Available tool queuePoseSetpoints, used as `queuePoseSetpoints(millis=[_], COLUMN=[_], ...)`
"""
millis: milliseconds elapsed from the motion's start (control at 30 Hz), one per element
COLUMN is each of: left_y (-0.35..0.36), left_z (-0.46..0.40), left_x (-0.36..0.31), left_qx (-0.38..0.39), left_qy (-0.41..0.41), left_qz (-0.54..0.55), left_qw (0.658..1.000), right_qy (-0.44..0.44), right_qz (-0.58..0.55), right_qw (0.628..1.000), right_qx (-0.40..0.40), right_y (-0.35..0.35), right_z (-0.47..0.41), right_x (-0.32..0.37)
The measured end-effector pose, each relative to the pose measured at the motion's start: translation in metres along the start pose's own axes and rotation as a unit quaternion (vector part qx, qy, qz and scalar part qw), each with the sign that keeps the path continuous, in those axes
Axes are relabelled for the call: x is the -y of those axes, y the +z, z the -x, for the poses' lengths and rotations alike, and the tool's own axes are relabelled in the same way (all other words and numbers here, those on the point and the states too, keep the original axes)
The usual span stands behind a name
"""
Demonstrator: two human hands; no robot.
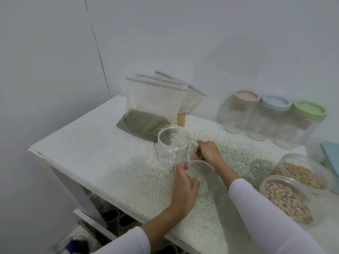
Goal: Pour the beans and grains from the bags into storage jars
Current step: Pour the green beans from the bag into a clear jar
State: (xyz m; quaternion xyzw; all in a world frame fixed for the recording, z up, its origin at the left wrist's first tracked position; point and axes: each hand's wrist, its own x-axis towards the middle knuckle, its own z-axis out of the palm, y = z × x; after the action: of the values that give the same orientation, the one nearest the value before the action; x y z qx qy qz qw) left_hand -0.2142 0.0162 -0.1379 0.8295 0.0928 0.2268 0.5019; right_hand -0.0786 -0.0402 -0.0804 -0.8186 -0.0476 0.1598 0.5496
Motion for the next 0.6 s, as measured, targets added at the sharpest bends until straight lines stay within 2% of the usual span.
queuePoseSetpoints(millis=[100,233,300,433,600], left_y=[0.01,0.025,0.031,0.04,0.038], left_z=[-0.012,-0.031,-0.038,-0.048,-0.059], left_x=[-0.006,-0.02,-0.022,-0.019,-0.028], left_qx=[0.007,0.024,0.039,0.082,0.124], left_qy=[-0.012,-0.059,-0.055,-0.043,-0.046], left_qz=[-0.02,-0.044,-0.076,-0.153,-0.127], left_qw=[1.0,0.997,0.995,0.984,0.983], right_qy=[0.047,0.046,0.032,0.013,0.043], right_qz=[0.226,0.394,0.461,0.559,0.592], right_qw=[0.967,0.898,0.872,0.828,0.804], right_qx=[0.11,0.188,0.162,0.046,-0.041], right_y=[-0.019,-0.029,-0.027,-0.027,-0.029], right_z=[-0.001,0.003,0.004,0.005,-0.002], right_x=[0.026,0.046,0.037,0.007,0.002])
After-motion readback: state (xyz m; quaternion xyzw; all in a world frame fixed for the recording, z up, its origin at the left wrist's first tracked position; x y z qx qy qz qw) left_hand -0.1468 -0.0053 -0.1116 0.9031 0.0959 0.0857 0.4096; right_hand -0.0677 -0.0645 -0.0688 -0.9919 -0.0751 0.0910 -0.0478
